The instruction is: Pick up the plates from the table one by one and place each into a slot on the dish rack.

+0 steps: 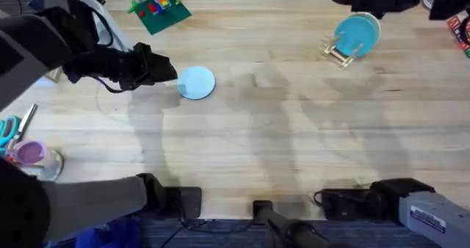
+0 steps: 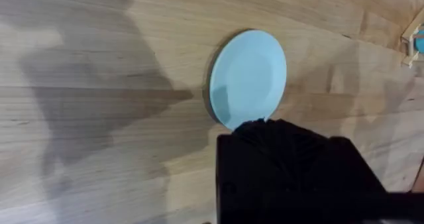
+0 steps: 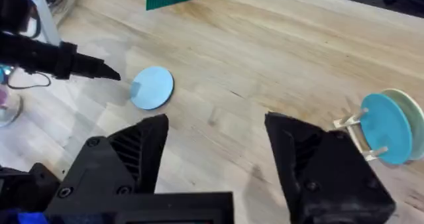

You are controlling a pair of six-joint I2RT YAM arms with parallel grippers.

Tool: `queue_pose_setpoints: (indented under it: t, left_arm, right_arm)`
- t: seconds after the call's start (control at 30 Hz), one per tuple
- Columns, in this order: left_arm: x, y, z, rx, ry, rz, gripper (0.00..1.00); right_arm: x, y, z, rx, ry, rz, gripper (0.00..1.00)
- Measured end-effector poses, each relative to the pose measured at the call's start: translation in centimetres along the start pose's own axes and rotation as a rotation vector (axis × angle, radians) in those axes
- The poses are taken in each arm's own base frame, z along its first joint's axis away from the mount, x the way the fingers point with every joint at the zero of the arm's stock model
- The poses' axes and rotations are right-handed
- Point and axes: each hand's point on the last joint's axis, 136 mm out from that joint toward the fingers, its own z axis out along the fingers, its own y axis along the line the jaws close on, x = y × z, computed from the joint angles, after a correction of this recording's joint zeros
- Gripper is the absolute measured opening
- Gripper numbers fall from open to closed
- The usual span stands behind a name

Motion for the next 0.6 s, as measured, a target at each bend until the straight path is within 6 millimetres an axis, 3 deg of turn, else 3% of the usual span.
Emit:
queue_pose_setpoints:
  t: [0.6]
  left_arm:
    - [0.05, 0.02, 0.18, 0.004, 0.007, 0.004, 0.038]
  right_arm:
    - [0.0, 0.0, 0.0, 0.0, 0.0, 0.0, 0.869]
